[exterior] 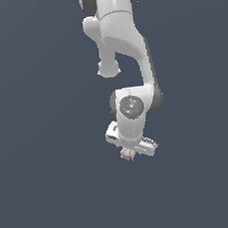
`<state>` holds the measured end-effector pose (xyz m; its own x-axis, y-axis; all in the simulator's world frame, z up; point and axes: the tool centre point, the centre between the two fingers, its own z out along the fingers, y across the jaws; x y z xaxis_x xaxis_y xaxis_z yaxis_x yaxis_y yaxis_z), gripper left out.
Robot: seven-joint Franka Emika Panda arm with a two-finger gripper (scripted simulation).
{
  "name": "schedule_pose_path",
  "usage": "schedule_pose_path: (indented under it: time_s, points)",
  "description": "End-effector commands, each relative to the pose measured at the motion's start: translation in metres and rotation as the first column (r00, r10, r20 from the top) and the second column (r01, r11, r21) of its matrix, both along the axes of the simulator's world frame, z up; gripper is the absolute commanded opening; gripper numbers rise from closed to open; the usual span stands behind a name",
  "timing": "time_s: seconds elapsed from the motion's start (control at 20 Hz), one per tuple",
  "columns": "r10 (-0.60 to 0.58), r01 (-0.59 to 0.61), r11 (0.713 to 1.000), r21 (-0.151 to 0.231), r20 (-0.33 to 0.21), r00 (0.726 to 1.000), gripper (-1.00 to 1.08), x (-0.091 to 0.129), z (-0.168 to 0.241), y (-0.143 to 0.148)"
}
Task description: Pick up the object and move it to a goal position.
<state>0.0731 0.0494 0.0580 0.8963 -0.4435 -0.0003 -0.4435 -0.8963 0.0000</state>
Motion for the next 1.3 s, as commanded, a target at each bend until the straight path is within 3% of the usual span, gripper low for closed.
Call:
schedule_pose_path:
  time_s: [0.0,0.3,0.35,1.25]
  points:
    - [-0.001,0.001,1.0,0.0,0.0,1.0,1.0,0.0,-0.012,0.0]
    - [-0.001,0.001,1.0,0.0,0.0,1.0,1.0,0.001,-0.016,0.0]
    - [-0.001,0.001,1.0,0.0,0.0,1.0,-1.0,0.001,-0.016,0.0]
    - [-0.001,0.001,1.0,0.0,0.0,1.0,-1.0,-0.002,0.0,-0.007]
